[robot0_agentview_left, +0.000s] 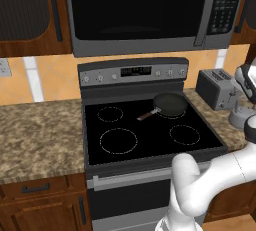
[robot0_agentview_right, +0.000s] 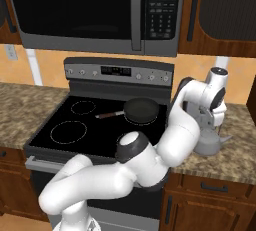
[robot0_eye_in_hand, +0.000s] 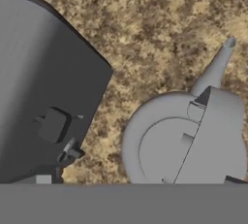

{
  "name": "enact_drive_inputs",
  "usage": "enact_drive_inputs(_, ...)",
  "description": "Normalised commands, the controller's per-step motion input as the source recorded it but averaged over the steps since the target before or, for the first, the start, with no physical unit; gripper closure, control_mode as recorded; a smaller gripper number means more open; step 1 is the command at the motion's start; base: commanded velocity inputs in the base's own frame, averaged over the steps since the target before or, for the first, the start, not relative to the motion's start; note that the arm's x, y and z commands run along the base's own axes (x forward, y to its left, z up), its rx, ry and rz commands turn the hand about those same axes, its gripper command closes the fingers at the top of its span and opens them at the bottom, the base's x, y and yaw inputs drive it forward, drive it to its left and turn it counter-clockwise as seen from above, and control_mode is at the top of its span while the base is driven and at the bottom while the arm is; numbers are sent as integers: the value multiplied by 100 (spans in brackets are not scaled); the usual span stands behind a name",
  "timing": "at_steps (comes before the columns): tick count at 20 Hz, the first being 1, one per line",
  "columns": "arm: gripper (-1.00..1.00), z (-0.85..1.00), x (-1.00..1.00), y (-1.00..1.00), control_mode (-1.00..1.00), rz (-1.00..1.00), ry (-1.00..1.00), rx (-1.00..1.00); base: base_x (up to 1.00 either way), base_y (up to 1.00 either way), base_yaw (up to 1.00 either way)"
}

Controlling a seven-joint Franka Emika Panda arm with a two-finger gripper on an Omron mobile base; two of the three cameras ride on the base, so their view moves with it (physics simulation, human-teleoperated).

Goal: Pick the kettle from the counter and place it on a stove burner. Then turn the burner on.

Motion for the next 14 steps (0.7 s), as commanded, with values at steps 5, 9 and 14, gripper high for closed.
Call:
enact_drive_inputs(5,100,-10,0,0,-100,-2,0,0,0,0,0)
enact_drive_inputs(9,100,0,0,0,-100,0,0,0,0,0,0)
enact_drive_inputs(14,100,0,0,0,-100,0,-2,0,0,0,0)
